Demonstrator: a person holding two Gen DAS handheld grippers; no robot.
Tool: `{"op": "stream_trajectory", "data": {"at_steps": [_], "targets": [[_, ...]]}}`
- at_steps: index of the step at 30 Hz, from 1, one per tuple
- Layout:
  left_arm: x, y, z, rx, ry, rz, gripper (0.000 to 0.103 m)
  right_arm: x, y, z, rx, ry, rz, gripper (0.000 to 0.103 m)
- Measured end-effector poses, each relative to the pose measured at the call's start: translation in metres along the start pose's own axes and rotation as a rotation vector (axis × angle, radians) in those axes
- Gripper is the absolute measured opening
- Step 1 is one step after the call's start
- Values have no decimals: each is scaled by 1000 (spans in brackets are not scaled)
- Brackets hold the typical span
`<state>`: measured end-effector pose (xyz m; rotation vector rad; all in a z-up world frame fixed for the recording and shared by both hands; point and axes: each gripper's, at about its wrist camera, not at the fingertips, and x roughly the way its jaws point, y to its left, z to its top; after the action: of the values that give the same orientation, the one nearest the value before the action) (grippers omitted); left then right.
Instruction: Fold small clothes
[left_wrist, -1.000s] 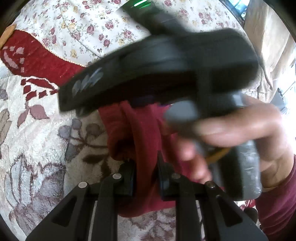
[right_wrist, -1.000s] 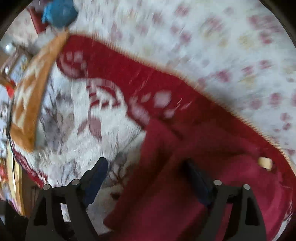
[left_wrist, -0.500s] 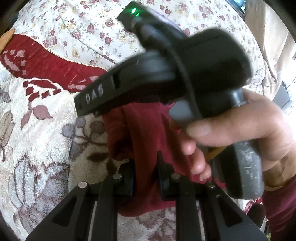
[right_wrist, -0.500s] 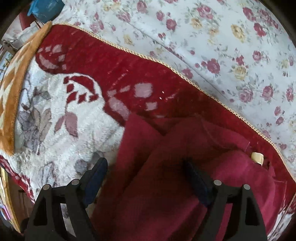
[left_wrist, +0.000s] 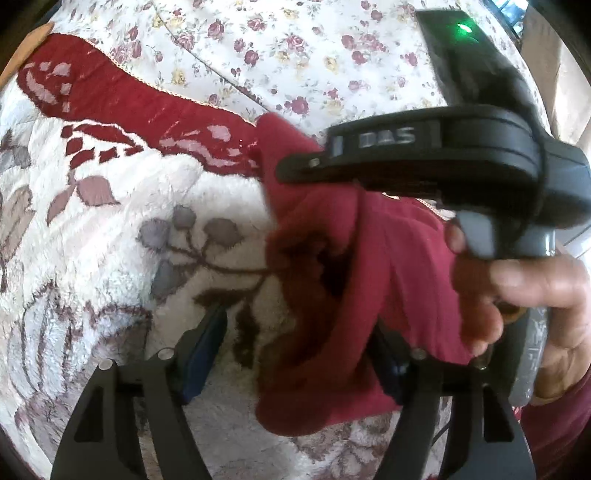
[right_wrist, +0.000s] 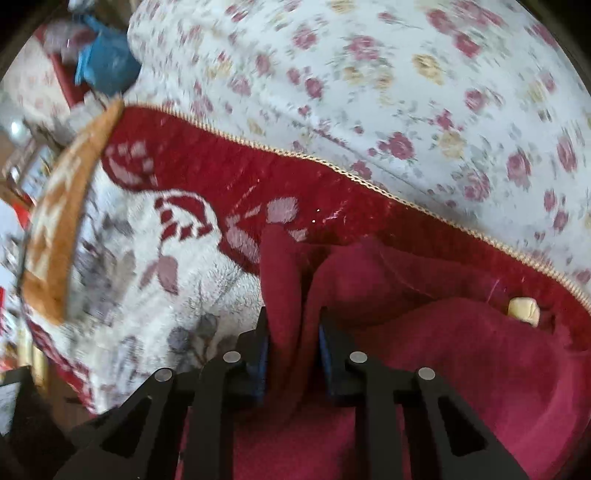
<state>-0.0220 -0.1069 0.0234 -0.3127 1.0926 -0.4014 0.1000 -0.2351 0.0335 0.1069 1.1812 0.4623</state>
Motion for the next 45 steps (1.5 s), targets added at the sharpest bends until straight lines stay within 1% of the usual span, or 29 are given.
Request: {"op": "stream_trajectory", "data": {"at_steps": [1,2,3,4,6,9,13,16,20,24,26,27,28,29,30,32,33,34,35,36,37,38,39,41,42,43,44,45], "targets": [[1,-1,2,1,3,-16,47,-5,-5,-2,17,-11,20,22],[1,-1,3,0,19,-48,24,-5,-8,-2,29,-21,36,22],[-1,-2,4,1,19,-67,19,-9,-9,-1,40,-30,51,20],[-4,-7,4,14,1,-59,19,-17,-10,-5,53,-43,67,20],[-15,-25,4,73,-32,-41,17,-35,-15,-5,65,-81,88,19],[-29,-55,7,98,-57,-84,17,-71,-30,-8,74,-132,113,18],[-35,-102,10,177,-77,-122,17,-128,-70,-23,121,-204,140,18],[-27,-142,8,234,-51,-135,17,-159,-105,-39,157,-237,117,18],[5,-187,3,274,10,-161,17,-178,-164,-72,247,-251,79,18],[48,-225,-13,336,88,-150,17,-173,-218,-103,350,-235,41,18],[68,-237,-21,356,128,-136,17,-161,-241,-116,399,-204,-6,18],[77,-241,-24,366,143,-126,19,-152,-250,-122,427,-183,-12,19],[82,-244,-27,379,150,-116,21,-148,-256,-125,450,-179,-6,26],[81,-245,-28,390,148,-117,30,-147,-263,-131,491,-187,8,28],[76,-246,-27,396,147,-134,46,-150,-267,-136,529,-206,39,32],[54,-241,-24,395,150,-196,61,-164,-267,-146,556,-248,101,46],[40,-237,-22,401,127,-206,65,-171,-263,-151,550,-263,113,58],[23,-230,-21,416,85,-195,68,-178,-256,-157,533,-269,121,67],[8,-222,-21,435,37,-154,75,-183,-248,-163,516,-268,128,69],[-5,-210,-20,450,-20,-82,79,-188,-241,-169,496,-268,137,70],[-11,-202,-19,457,-61,-21,80,-191,-233,-175,476,-269,146,71],[-14,-190,-19,456,-98,61,80,-190,-224,-181,459,-263,155,72],[-12,-181,-19,446,-104,104,80,-187,-219,-184,451,-251,158,73],[7,-165,-20,410,-90,147,80,-173,-206,-190,440,-215,143,73],[15,-155,-21,379,-78,148,80,-164,-203,-191,437,-200,122,73],[18,-149,-23,361,-68,138,80,-155,-198,-192,432,-187,83,62],[27,-140,-23,333,-43,122,80,-150,-193,-192,411,-185,44,49],[34,-133,-21,309,-18,118,80,-151,-188,-192,392,-188,22,25]]}}
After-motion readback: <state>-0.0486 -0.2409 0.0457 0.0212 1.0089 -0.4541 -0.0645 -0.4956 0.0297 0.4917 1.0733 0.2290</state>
